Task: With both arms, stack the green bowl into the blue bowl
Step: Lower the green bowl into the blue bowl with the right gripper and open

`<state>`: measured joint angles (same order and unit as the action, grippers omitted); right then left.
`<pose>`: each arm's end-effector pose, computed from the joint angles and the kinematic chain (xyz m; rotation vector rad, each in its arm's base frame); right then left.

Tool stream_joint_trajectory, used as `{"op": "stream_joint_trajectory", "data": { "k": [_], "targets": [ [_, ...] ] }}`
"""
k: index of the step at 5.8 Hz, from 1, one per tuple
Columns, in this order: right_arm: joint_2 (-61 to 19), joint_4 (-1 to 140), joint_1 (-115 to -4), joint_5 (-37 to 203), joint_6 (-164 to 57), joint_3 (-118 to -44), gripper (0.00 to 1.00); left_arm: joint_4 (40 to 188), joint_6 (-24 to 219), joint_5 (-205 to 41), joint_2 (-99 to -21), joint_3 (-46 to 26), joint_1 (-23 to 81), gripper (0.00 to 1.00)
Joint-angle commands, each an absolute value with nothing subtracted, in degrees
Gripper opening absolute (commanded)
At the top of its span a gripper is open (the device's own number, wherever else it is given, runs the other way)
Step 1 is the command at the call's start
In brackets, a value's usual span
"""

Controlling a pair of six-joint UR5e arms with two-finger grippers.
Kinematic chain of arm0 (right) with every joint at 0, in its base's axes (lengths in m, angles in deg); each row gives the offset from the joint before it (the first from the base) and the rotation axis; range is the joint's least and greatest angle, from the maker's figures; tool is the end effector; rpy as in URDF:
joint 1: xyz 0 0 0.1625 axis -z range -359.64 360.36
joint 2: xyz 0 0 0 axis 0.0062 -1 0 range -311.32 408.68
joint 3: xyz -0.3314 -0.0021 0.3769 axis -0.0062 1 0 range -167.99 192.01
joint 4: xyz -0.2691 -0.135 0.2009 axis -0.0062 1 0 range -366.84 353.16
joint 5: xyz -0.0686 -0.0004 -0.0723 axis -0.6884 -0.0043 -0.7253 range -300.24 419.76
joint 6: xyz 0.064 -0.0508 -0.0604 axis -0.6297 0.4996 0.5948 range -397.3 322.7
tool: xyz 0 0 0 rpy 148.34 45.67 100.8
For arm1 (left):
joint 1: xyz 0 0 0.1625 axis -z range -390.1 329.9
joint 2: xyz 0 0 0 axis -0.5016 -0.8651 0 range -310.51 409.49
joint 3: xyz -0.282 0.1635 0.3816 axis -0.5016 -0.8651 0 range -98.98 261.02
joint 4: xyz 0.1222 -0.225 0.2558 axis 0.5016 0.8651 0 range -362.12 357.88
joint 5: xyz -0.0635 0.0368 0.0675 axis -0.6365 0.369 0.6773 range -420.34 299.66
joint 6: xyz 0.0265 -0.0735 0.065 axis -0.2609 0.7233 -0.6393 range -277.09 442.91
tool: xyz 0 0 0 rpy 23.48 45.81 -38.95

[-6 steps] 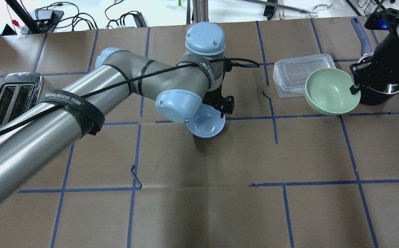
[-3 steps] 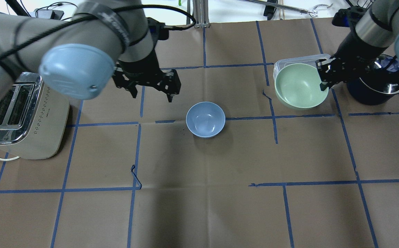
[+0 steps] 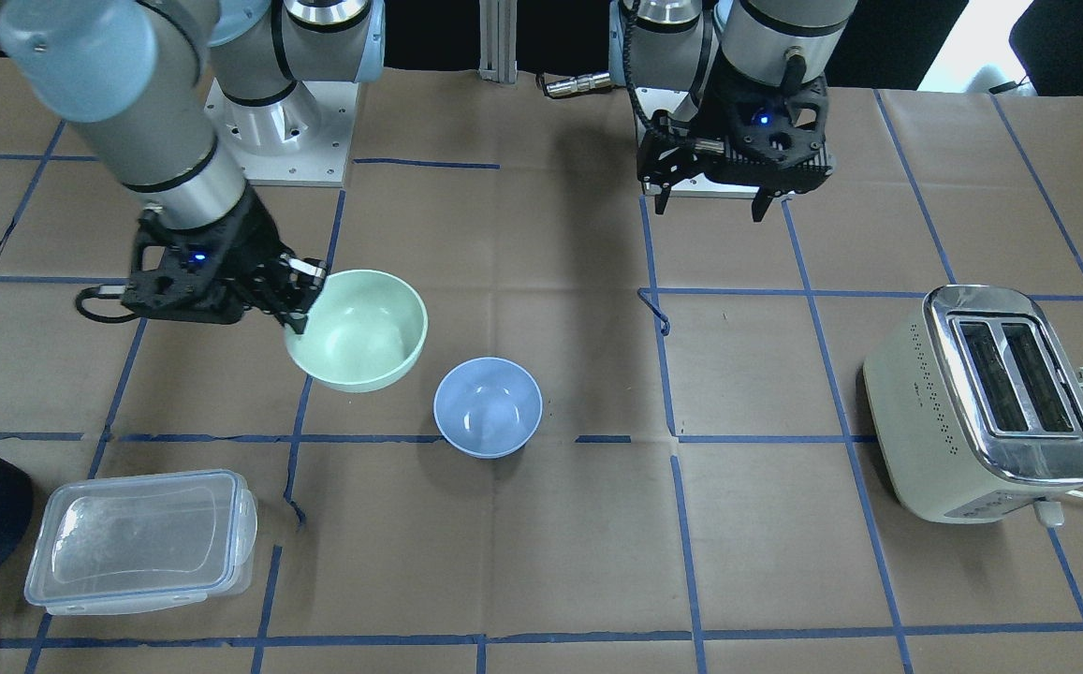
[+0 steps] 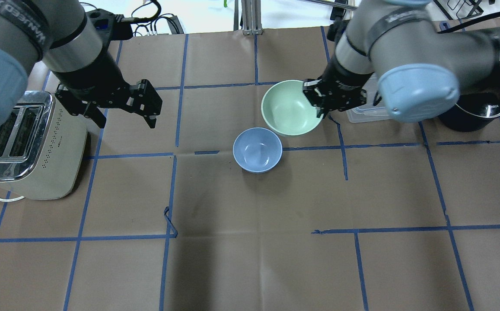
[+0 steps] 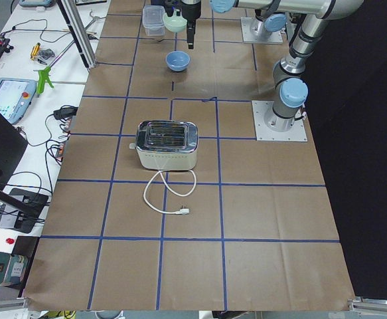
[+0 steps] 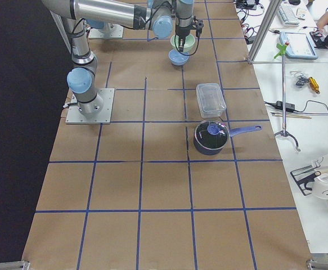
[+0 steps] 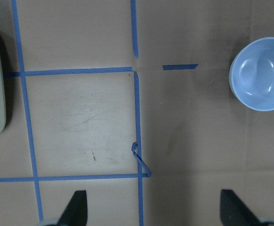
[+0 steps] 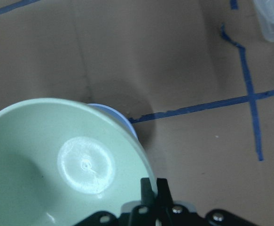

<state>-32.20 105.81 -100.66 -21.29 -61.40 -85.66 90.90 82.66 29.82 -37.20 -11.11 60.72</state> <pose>0.2441 -0.4732 0.4711 0.3255 2.9432 -0.0748 -0.1389 -0.4019 0.5657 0.0297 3.1381 0.0505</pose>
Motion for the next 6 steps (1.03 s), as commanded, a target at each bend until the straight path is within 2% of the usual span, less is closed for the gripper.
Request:
{"op": "stream_joint_trajectory", "data": {
  "k": [1, 4, 6],
  "targets": [
    [-27.1, 110.3, -104.6, -21.2, -66.3, -86.1, 0.05, 89.8, 82.2, 29.7, -37.2, -11.3, 59.6, 0.98],
    [-20.0, 115.2, -104.1, -22.1, -64.7, -86.9, 0.05, 91.2, 83.1, 29.7, -39.0, -6.7, 60.2, 0.98],
    [-20.5, 115.4, -103.9, -22.1, -63.8, -90.0, 0.06, 92.3, 83.4, 29.6, -40.4, -4.9, 60.8, 0.98]
  ]
}}
